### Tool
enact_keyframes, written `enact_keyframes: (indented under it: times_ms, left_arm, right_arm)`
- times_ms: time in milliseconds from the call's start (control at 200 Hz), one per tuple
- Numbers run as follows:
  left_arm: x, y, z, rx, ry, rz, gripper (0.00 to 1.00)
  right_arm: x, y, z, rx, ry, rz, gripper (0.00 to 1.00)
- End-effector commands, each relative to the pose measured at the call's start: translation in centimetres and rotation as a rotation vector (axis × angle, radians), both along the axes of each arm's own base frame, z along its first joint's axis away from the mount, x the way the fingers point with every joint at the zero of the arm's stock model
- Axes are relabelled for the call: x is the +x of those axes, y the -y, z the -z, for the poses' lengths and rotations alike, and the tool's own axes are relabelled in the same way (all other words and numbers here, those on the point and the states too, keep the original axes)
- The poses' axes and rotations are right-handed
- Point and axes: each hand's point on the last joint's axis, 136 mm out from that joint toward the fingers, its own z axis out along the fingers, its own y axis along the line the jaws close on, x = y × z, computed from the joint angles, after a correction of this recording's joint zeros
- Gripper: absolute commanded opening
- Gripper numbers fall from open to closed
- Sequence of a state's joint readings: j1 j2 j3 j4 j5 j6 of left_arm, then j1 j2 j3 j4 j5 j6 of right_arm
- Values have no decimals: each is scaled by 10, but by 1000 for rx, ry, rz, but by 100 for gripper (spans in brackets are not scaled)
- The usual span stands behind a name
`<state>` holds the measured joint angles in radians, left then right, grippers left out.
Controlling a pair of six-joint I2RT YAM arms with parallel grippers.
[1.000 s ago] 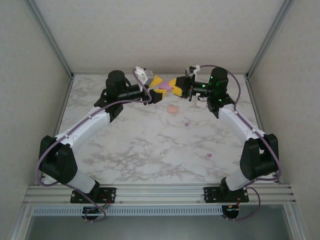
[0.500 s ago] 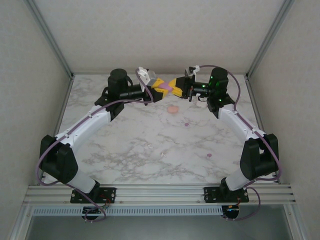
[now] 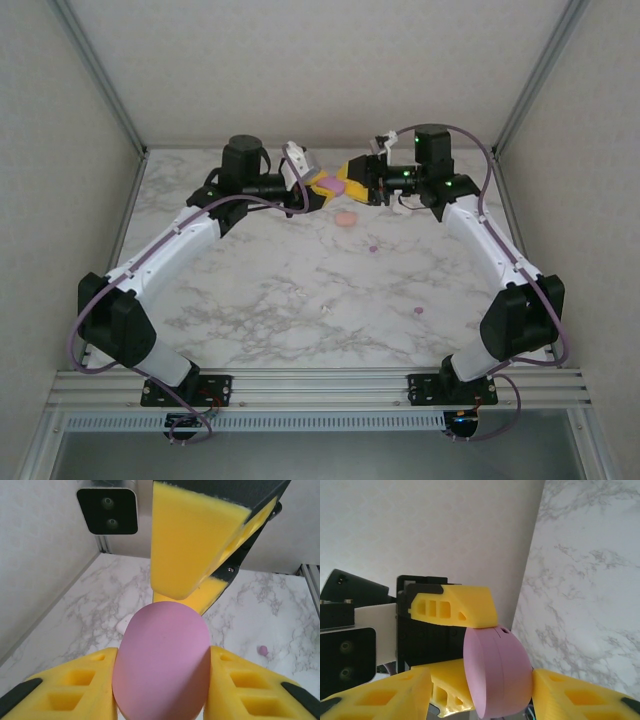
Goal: Insert wireless bluetooth earbuds into charging case
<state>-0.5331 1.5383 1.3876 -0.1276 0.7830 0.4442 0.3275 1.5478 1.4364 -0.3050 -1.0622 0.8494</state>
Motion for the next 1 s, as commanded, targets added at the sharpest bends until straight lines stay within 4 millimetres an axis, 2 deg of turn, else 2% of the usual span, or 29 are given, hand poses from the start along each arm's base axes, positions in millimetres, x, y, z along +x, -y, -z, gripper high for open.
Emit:
enact_keyframes:
  times_ms: [0, 155, 375, 435, 541, 606, 756, 991]
  left_arm:
    - [-9, 0, -12, 20, 35, 17, 28]
    - [-11, 2, -13, 22, 39, 20, 29]
    - [-12, 3, -14, 24, 45, 19, 32]
    - [-12, 1, -14, 25, 52, 11, 42]
    - [-8, -5, -13, 9, 55, -13, 57]
    - [-4, -10, -17, -44, 46, -17, 62]
    - [7, -22, -28, -186, 21, -59, 67]
    - [10, -17, -40, -261, 4, -36, 69]
  right_arm:
    - [-8, -5, 6, -38, 8, -44, 54]
    - [-12, -15, 11, -38, -7, -87, 51]
    - [-11, -21, 9, 0, -16, -106, 30]
    - [-10, -20, 10, 2, -19, -101, 22]
    - [-3, -14, 5, 41, -30, -72, 14]
    - [3, -9, -5, 105, -26, -47, 12]
    - [9, -5, -28, 219, -21, -26, 12]
    - [10, -5, -51, 303, -22, -29, 14]
